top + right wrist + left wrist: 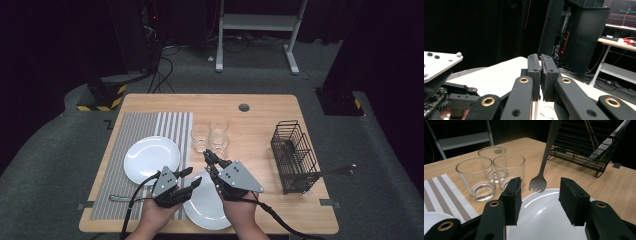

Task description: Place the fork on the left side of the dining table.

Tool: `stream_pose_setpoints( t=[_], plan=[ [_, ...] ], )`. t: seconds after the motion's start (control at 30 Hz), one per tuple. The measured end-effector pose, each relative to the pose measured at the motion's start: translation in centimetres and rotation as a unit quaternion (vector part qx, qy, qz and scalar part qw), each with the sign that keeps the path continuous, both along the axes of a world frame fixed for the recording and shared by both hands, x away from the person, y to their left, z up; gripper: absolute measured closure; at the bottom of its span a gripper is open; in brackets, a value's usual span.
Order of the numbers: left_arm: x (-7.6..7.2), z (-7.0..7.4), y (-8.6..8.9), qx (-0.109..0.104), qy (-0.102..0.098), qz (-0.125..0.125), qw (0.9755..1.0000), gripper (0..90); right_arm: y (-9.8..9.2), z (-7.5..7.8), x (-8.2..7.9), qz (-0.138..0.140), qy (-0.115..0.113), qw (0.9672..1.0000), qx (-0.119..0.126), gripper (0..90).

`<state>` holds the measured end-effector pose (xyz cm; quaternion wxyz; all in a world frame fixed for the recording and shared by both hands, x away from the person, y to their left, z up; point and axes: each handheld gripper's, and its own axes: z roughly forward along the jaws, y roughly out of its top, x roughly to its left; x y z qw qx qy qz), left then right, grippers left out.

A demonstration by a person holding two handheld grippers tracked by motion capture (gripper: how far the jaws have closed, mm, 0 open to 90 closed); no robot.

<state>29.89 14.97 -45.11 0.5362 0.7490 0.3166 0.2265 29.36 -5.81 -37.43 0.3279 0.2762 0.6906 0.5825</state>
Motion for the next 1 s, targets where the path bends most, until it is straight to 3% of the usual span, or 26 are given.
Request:
stream_pose_setpoints(
  t=[0.5,1.0],
  plan=[
    [1.2,-0.1,-1.1,0.001,-0.003,-0.006,1.0000,60.4,0.5,-0.3,-0.1,0.011,0.004,0.9999,0.005,86.9],
    [1.6,-0.4,-1.5,-0.013,-0.001,-0.014,0.9998,71.3,0.8,-0.6,-0.1,0.019,0.012,0.9997,0.010,86.8]
  ],
)
